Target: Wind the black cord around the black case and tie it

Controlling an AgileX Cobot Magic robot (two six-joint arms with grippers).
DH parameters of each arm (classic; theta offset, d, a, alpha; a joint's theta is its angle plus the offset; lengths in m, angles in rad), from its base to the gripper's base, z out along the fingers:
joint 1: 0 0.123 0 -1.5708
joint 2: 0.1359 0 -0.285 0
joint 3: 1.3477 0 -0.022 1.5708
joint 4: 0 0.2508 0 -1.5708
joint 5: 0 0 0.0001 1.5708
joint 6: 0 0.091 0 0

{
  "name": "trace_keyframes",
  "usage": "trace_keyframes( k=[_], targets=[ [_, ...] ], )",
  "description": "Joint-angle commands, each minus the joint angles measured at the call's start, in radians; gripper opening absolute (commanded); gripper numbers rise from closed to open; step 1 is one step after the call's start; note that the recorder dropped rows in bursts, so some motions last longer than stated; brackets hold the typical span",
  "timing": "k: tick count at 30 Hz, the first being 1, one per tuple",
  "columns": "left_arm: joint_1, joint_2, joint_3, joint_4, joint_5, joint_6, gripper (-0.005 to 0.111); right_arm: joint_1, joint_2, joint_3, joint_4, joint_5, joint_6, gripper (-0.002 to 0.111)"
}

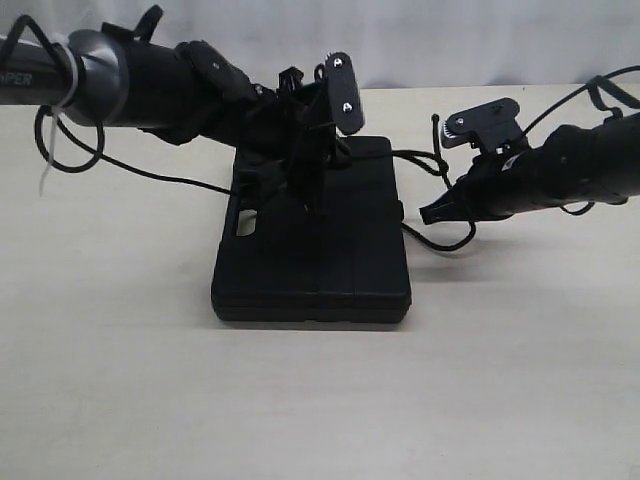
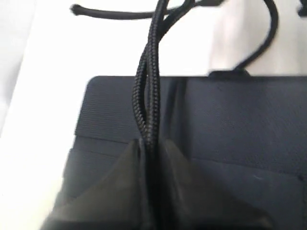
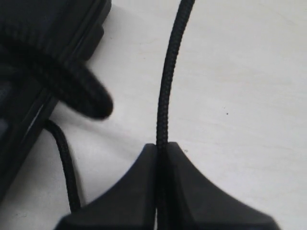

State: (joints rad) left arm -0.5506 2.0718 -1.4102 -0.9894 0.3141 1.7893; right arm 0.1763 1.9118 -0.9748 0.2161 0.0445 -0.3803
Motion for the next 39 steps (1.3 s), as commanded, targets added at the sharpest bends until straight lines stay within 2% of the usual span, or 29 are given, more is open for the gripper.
trace_keyframes(
  k=[1, 3, 7, 14, 21, 32, 34, 37, 39],
  targets=[
    [0.054, -0.012, 0.001, -0.259, -0.065, -0.038, 0.000, 0.000, -0.027, 0.005, -0.008, 0.004, -0.034, 0.004],
    [0.091, -0.012, 0.001, -0.325, -0.063, -0.038, 0.000, 0.009, -0.027, 0.005, -0.008, 0.004, -0.055, 0.004],
    [0.133, -0.008, 0.001, -0.332, -0.063, -0.038, 0.000, 0.072, -0.027, 0.005, -0.008, -0.025, -0.135, 0.004],
    [0.137, -0.006, 0.001, -0.319, -0.087, -0.031, 0.000, 0.135, -0.035, 0.014, -0.008, -0.050, -0.212, 0.004],
    [0.137, -0.006, 0.001, -0.091, -0.017, -0.017, 0.000, 0.141, -0.057, 0.023, -0.008, -0.084, -0.210, 0.004],
    [0.137, -0.006, 0.003, -0.088, -0.041, -0.017, 0.000, 0.141, -0.082, 0.023, -0.008, -0.033, -0.210, 0.004],
    [0.137, -0.006, 0.003, -0.099, -0.073, -0.019, 0.000, 0.141, -0.082, 0.023, -0.010, -0.010, -0.210, 0.004],
    [0.137, -0.006, 0.003, -0.154, -0.213, -0.038, 0.000, 0.141, -0.082, 0.023, -0.016, 0.010, -0.210, 0.004],
    [0.137, -0.006, 0.003, -0.155, -0.250, -0.038, 0.000, 0.141, -0.082, 0.023, -0.018, 0.010, -0.210, 0.004]
  ],
)
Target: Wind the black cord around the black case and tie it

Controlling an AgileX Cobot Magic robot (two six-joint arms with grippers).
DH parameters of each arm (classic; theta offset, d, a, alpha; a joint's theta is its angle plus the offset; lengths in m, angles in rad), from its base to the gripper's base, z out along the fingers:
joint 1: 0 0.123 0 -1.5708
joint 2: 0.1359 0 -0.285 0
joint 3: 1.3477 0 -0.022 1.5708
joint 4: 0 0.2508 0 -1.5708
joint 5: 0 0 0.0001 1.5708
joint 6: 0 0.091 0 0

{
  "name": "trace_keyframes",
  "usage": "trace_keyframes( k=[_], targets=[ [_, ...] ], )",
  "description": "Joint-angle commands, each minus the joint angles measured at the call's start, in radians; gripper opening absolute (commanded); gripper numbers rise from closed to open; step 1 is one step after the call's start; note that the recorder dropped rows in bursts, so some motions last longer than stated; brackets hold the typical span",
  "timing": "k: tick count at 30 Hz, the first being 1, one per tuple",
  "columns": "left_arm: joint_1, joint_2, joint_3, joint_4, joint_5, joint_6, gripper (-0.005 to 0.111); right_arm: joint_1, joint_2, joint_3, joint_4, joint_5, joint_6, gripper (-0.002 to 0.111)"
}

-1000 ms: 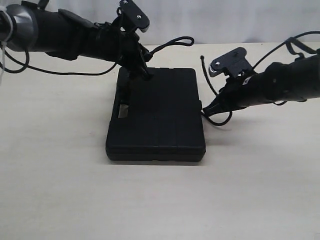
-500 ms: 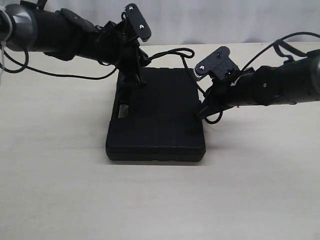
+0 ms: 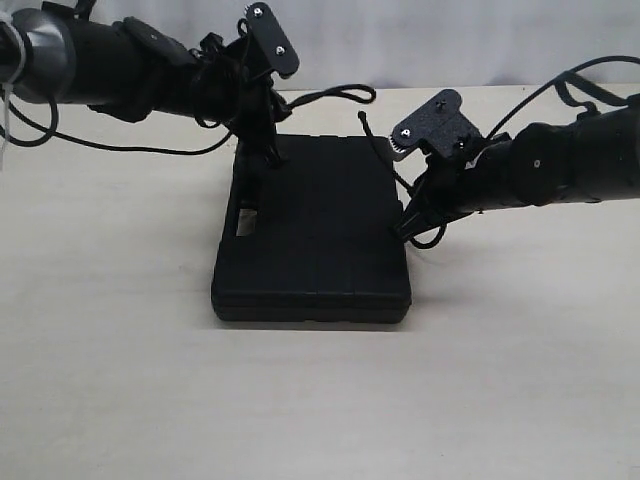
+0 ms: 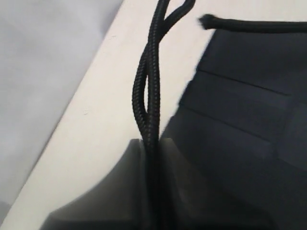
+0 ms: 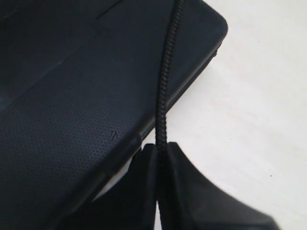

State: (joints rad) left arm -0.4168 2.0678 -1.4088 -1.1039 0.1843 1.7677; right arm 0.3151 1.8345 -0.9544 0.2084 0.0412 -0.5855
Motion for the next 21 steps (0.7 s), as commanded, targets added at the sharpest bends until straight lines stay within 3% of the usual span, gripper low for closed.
trace_keyframes(
  k=[1, 6, 21],
  targets=[
    [0.003, -0.002, 0.002, -0.029, -0.116, -0.017, 0.000, 0.002, -0.004, 0.003, -0.010, 0.009, -0.005, 0.004],
    [-0.001, 0.003, 0.002, 0.076, -0.040, -0.012, 0.000, 0.002, -0.004, 0.003, -0.010, -0.017, -0.005, 0.004],
    [-0.084, 0.033, 0.000, 0.069, -0.008, 0.114, 0.000, 0.002, -0.006, 0.001, -0.010, -0.047, 0.002, 0.004]
  ],
)
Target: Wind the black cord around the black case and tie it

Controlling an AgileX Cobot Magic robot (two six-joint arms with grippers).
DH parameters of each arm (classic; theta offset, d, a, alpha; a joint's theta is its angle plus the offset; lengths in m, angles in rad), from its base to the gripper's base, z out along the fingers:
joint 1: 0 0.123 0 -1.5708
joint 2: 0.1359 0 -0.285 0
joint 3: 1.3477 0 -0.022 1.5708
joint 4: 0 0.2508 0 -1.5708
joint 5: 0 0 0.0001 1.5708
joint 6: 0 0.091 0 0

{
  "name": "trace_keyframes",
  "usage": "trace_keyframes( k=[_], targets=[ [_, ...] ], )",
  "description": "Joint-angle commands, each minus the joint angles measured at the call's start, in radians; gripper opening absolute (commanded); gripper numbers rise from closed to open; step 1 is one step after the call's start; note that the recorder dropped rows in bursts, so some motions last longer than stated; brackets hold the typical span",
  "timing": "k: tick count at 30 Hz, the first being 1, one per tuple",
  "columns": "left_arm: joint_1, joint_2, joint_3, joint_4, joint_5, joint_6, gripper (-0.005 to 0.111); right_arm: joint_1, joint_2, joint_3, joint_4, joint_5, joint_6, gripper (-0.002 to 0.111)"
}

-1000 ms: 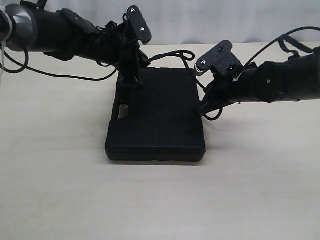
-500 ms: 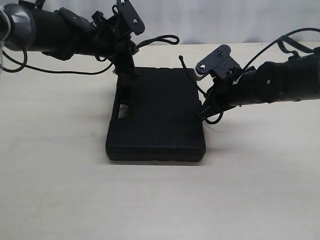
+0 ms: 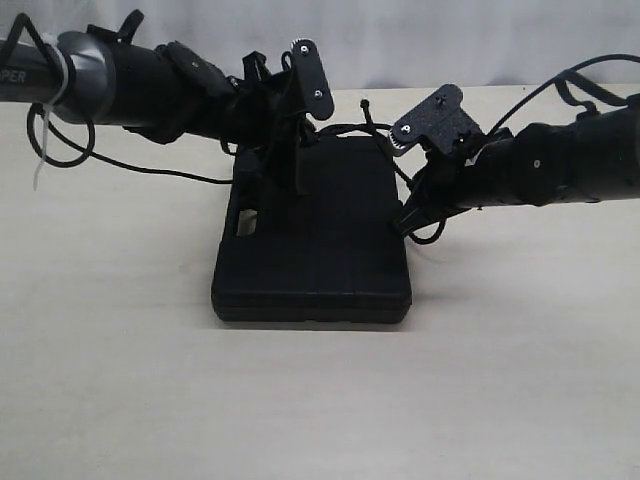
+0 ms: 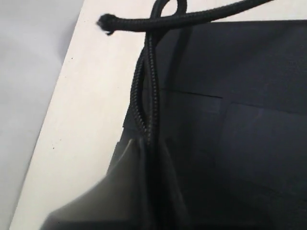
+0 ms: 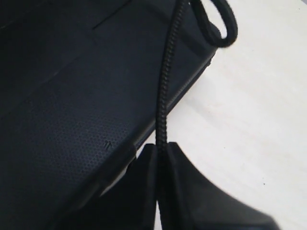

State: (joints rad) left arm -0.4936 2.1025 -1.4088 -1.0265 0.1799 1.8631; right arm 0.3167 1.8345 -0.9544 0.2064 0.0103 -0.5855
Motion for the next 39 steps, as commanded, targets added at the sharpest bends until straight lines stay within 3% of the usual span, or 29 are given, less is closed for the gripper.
trace_keyframes(
  k=[1, 4, 16, 24, 30, 34, 39],
  targets=[
    [-0.007, -0.002, 0.000, -0.035, -0.061, 0.000, 0.000, 0.000, -0.006, 0.001, -0.008, -0.016, 0.002, 0.004],
    [-0.002, -0.004, 0.000, -0.071, -0.157, -0.089, 0.000, 0.000, -0.006, 0.001, -0.008, -0.004, 0.002, 0.004],
    [-0.002, -0.021, 0.000, -0.069, -0.108, -0.136, 0.000, -0.001, 0.012, 0.001, -0.008, -0.010, 0.002, 0.004],
    [0.011, -0.043, 0.000, -0.048, 0.044, -0.099, 0.000, -0.001, 0.012, 0.001, -0.006, -0.031, 0.002, 0.004],
    [0.013, -0.038, 0.000, -0.059, -0.115, -0.125, 0.000, -0.001, 0.012, 0.001, -0.008, 0.018, -0.004, 0.004],
    [0.029, -0.036, 0.004, -0.052, -0.127, -0.125, 0.000, -0.001, 0.012, 0.001, -0.008, 0.013, -0.004, 0.004],
    [0.029, -0.036, 0.045, 0.112, -0.125, -0.103, 0.000, -0.001, 0.012, 0.001, -0.008, -0.018, -0.001, 0.004]
  ],
)
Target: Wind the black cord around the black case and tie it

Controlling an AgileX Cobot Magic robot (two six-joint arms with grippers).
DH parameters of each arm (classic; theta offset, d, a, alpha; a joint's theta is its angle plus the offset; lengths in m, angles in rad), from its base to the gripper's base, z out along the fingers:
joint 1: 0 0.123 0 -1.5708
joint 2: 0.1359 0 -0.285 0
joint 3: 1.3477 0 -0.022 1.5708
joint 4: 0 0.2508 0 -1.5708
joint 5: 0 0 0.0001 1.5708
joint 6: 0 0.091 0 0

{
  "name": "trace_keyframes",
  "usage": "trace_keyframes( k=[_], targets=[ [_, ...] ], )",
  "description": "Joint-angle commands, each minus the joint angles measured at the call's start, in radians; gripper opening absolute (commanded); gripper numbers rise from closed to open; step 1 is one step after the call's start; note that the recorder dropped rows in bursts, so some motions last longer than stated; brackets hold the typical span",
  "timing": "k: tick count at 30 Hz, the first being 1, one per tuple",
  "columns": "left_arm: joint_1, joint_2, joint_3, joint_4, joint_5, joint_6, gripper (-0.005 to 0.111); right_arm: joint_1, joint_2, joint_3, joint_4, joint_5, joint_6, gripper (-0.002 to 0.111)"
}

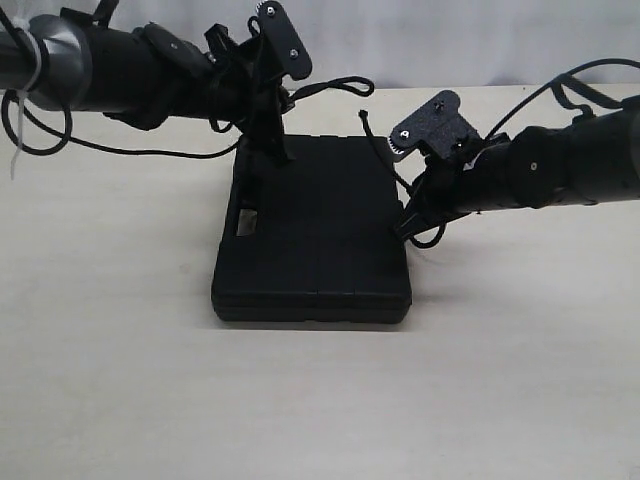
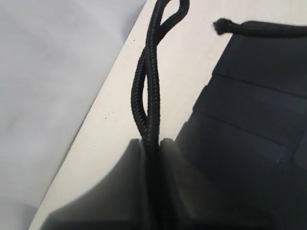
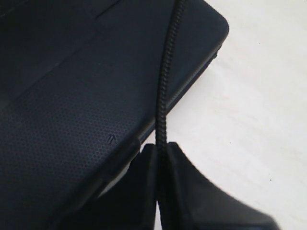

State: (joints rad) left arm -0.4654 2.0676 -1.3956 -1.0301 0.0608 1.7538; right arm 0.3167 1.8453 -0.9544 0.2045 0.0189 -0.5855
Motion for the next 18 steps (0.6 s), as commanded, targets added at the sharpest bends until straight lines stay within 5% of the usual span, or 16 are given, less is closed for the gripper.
trace_keyframes(
  k=[1, 18],
  targets=[
    [0.001, -0.001, 0.032, 0.125, 0.004, 0.006, 0.000, -0.001, 0.001, 0.001, -0.006, -0.029, -0.001, 0.004],
    [-0.001, -0.001, 0.008, 0.068, 0.037, -0.032, 0.000, -0.001, 0.001, 0.001, -0.006, -0.024, -0.001, 0.004]
  ],
)
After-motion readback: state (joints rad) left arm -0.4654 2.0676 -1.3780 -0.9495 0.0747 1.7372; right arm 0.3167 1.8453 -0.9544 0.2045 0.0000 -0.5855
